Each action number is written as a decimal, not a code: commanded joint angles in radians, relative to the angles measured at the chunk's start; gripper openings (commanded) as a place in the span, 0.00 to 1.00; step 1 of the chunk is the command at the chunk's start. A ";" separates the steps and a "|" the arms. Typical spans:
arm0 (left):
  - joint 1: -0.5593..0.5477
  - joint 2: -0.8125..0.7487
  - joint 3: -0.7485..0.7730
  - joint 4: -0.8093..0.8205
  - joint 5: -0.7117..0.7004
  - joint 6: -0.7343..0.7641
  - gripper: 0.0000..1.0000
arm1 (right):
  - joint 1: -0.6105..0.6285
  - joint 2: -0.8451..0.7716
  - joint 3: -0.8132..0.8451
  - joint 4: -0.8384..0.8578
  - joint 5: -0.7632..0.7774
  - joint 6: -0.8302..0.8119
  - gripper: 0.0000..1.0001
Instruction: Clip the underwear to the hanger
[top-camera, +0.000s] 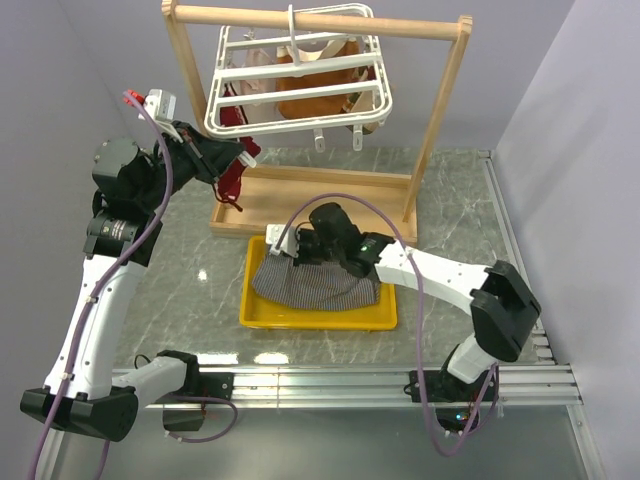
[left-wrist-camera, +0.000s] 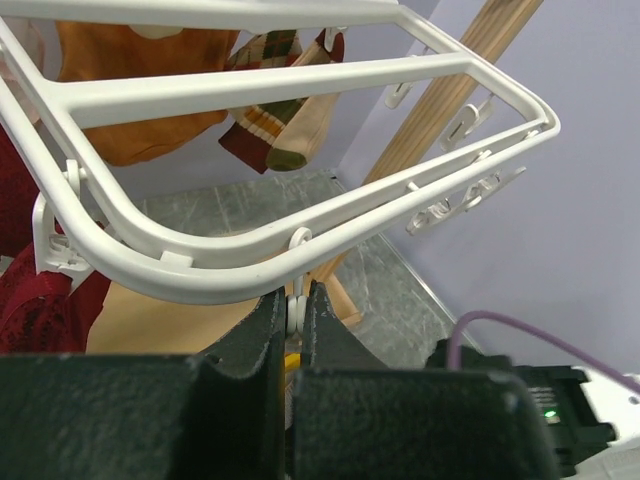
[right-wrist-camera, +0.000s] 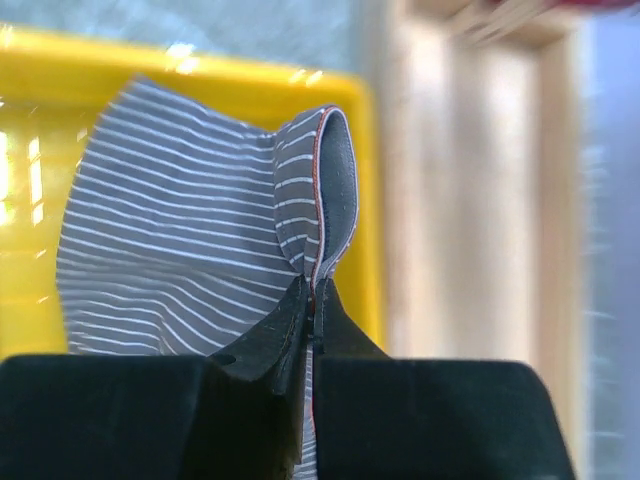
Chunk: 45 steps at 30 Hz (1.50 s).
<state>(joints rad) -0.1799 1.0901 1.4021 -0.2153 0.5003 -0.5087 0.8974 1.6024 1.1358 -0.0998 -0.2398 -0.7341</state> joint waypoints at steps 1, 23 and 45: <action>0.002 -0.018 -0.005 -0.068 0.043 0.041 0.00 | 0.015 -0.096 0.094 0.061 0.066 -0.037 0.00; 0.002 0.004 0.009 -0.177 0.046 0.140 0.00 | 0.032 -0.052 0.456 -0.095 0.166 0.007 0.00; 0.000 0.027 0.012 -0.200 0.052 0.171 0.00 | 0.031 -0.012 0.591 -0.143 0.188 0.007 0.00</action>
<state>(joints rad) -0.1780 1.1114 1.4086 -0.2993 0.5072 -0.3595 0.9215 1.5963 1.6554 -0.2707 -0.0631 -0.7300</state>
